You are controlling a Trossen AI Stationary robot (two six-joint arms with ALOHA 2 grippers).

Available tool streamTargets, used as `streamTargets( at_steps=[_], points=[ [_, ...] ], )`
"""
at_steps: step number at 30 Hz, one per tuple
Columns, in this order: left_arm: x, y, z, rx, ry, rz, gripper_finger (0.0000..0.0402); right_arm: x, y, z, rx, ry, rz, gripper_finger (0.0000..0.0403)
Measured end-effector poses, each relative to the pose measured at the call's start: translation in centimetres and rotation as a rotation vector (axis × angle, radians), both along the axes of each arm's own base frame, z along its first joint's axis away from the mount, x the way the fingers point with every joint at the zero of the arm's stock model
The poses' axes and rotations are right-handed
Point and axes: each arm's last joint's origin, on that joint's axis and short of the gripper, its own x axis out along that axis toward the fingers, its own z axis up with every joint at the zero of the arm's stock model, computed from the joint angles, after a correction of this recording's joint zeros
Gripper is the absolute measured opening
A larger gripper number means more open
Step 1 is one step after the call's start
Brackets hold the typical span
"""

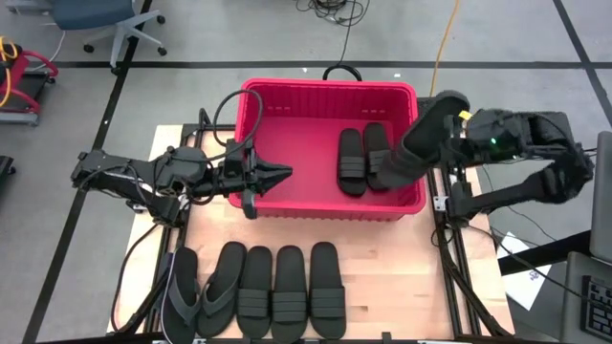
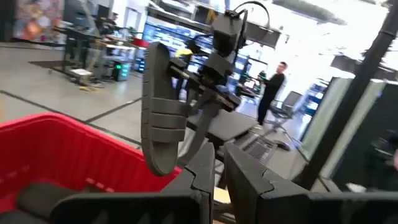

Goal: Pick and place slides into bin
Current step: Put the black slide into the red bin

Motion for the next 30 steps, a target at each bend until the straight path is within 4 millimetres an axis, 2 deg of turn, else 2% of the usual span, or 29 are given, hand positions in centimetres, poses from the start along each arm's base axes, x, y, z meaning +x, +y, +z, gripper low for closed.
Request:
streamTargets(
  at_steps=[5,11,16,22,26,30],
  points=[
    [0.0,0.3,0.0,-0.054,-0.008,0.06,0.0033,2.9,-3.0,-1.3,-0.027,0.006,0.042,0.0003],
    [0.0,0.4,0.0,-0.089,-0.013,0.08,0.0033,7.4,-6.6,-3.4,0.14,-0.208,0.264,0.0004],
    [0.0,0.2,0.0,-0.09,-0.01,0.072,0.0033,10.9,-8.9,-6.7,0.171,-0.064,0.312,0.0004],
    [0.0,0.4,-0.4,0.019,0.048,0.087,0.0033,14.9,-12.6,-10.6,0.158,0.064,0.204,0.0004],
    [-0.4,0.5,-0.8,0.132,0.121,0.092,0.0033,17.0,-14.1,-11.6,0.202,-0.024,0.193,0.0004],
    [-1.9,1.1,-0.5,0.243,0.17,0.103,0.0033,18.8,-14.8,-12.8,0.357,-0.12,0.268,0.0004]
  ],
)
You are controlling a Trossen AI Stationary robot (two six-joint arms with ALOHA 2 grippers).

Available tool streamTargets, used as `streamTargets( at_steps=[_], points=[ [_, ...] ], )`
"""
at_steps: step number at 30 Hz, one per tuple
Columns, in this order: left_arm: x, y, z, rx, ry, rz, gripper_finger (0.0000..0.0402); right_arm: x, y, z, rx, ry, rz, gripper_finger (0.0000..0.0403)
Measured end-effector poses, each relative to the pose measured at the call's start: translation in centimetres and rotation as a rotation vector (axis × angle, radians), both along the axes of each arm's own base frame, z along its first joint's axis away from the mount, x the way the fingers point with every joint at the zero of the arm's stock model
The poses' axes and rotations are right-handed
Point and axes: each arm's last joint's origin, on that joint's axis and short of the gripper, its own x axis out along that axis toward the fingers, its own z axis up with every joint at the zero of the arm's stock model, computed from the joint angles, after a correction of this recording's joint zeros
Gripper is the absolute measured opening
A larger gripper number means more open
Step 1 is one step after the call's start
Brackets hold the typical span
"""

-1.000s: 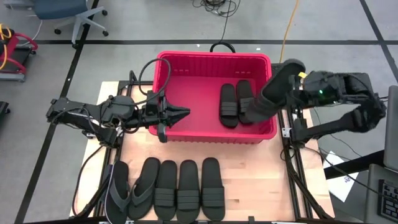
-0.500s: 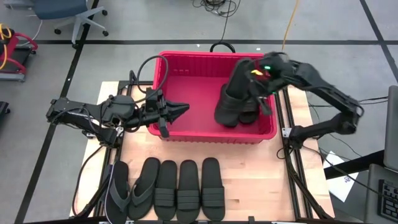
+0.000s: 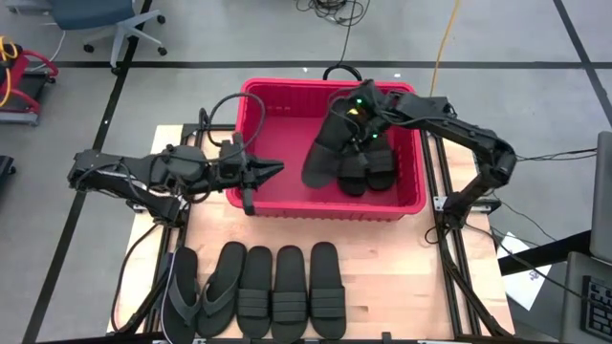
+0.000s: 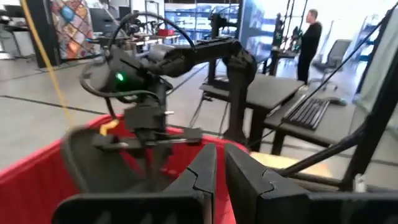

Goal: Pick and place slides into bin
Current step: Put the black slide into the red bin

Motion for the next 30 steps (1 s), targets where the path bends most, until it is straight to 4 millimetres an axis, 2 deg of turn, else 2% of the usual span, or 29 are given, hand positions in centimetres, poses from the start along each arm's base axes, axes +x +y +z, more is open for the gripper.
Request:
streamTargets(
  at_steps=[5,8,13,18,23,30],
  points=[
    [-2.0,1.2,0.7,0.002,0.003,0.044,0.0033,1.4,-0.8,-1.5,0.082,-0.029,0.041,0.0004],
    [-3.2,1.8,1.1,-0.013,-0.004,0.065,0.0033,1.9,-1.8,-3.1,0.144,-0.023,0.08,0.0004],
    [-4.0,2.3,1.3,-0.059,-0.012,0.088,0.0033,2.6,-3.4,-5.9,0.192,0.008,0.094,0.0004],
    [-4.0,2.6,1.1,-0.062,0.006,0.102,0.0033,3.1,-4.9,-8.5,0.183,0.07,0.057,0.0004],
    [-2.9,3.0,0.5,-0.091,0.027,0.129,0.0033,3.2,-6.2,-10.6,0.168,0.109,0.049,0.0004],
    [-1.8,3.7,-0.2,-0.101,0.055,0.164,0.0033,3.8,-6.6,-12.9,0.162,0.136,0.085,0.0004]
  ],
)
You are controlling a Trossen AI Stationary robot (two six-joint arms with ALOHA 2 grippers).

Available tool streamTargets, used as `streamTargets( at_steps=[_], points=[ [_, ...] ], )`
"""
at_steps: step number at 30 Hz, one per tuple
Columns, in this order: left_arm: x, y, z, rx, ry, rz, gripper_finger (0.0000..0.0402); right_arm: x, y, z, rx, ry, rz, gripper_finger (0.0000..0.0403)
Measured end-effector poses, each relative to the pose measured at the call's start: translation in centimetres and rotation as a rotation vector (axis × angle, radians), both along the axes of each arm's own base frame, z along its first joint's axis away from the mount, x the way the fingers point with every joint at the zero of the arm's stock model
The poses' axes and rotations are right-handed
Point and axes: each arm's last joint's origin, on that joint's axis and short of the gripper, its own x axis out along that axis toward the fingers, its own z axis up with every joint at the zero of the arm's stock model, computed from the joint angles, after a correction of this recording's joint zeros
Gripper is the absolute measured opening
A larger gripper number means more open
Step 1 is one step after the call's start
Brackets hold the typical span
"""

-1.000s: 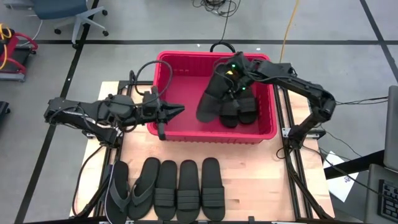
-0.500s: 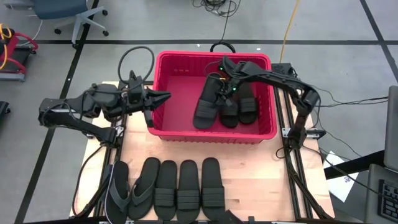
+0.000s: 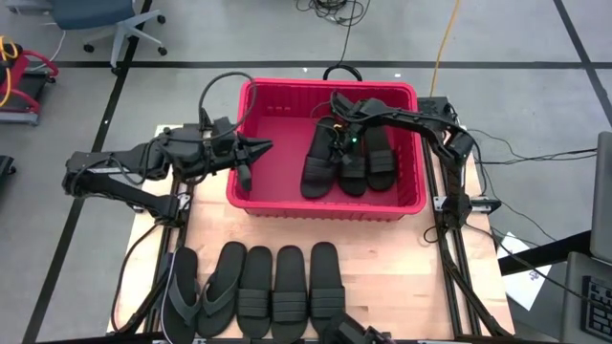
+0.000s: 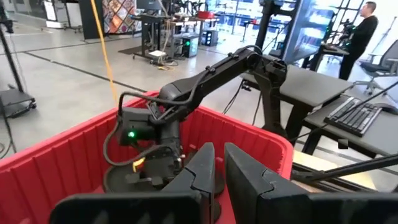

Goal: Pick and place slides into bin
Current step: Put the black slide into the red bin

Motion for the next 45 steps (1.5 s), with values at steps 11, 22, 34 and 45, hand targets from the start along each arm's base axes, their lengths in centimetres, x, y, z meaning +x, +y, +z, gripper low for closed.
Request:
streamTargets(
  at_steps=[11,22,34,45],
  points=[
    [-0.1,1.1,0.1,-0.022,-0.012,0.022,0.0033,0.7,-0.7,-1.7,-0.083,0.016,-0.002,0.0004],
    [-0.1,1.7,0.0,-0.01,-0.002,0.019,0.0033,1.0,-1.3,-1.9,-0.226,0.14,-0.137,0.0035],
    [-0.1,1.6,0.0,-0.015,-0.001,-0.026,0.0033,0.9,-0.4,0.9,-0.316,0.186,-0.268,0.0119],
    [-0.1,1.6,0.0,-0.002,0.005,-0.047,0.0033,0.3,1.2,4.8,-0.292,0.118,-0.346,0.0119]
  ],
)
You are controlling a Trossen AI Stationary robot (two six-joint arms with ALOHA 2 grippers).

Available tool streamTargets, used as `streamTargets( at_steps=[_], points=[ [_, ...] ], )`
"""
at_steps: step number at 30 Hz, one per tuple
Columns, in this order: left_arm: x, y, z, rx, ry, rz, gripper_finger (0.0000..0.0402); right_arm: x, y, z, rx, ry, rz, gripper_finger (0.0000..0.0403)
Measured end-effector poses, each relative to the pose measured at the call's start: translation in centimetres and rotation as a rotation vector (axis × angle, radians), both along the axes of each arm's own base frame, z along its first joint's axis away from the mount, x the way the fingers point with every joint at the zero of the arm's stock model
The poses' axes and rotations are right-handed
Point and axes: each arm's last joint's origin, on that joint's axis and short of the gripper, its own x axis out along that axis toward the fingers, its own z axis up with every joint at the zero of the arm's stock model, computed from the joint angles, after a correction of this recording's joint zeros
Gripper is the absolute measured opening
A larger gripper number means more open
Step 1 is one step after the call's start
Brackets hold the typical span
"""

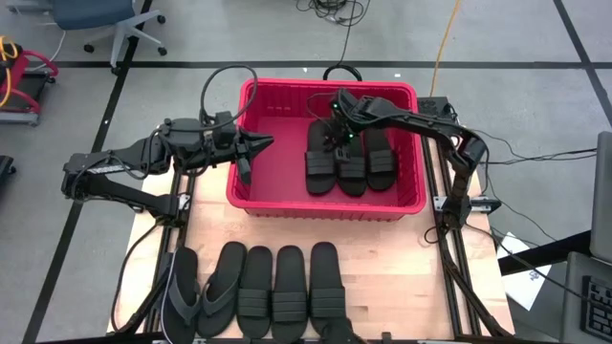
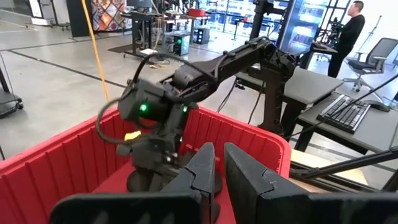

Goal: Pick and place slides into bin
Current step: Put the black slide into the red bin

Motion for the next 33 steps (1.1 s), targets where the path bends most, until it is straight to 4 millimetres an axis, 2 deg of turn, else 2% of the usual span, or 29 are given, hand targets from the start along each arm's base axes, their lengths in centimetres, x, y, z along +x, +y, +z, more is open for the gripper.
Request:
streamTargets(
  at_steps=[3,8,11,14,17,19,22,27,30,33],
  points=[
    [0.0,0.0,0.0,0.022,0.008,-0.003,0.0033,-0.4,0.4,1.4,0.086,-0.059,-0.033,0.0106],
    [-0.2,0.0,0.1,0.034,0.007,-0.008,0.0033,-1.4,2.5,5.6,0.256,-0.273,0.095,0.0047],
    [-0.8,-0.3,0.9,0.044,-0.056,-0.107,0.0033,-1.9,4.3,8.9,0.312,-0.423,0.203,0.0008],
    [-1.9,-0.9,2.4,0.112,-0.166,-0.234,0.0033,-2.3,6.7,11.9,0.337,-0.556,0.31,0.001],
    [-3.0,-1.4,3.3,0.177,-0.218,-0.293,0.0024,-2.8,9.5,13.2,0.333,-0.655,0.357,0.0003],
    [-3.4,-1.6,3.3,0.207,-0.225,-0.326,0.001,-3.1,11.5,13.2,0.319,-0.712,0.333,0.0002],
    [-3.0,-1.7,2.1,0.213,-0.27,-0.38,0.0004,-3.6,14.1,12.0,0.311,-0.806,0.234,0.0001],
    [-1.8,-1.4,-1.4,0.151,-0.403,-0.46,0.0002,-5.3,17.2,9.0,0.351,-0.884,0.059,0.0],
    [-2.3,-1.6,-3.4,0.106,-0.474,-0.497,0.0002,-7.1,18.5,8.6,0.341,-0.887,-0.028,0.0],
    [-3.5,-2.0,-5.0,0.086,-0.486,-0.516,0.0001,-8.9,20.3,9.2,0.303,-0.9,-0.037,0.0]
  ],
)
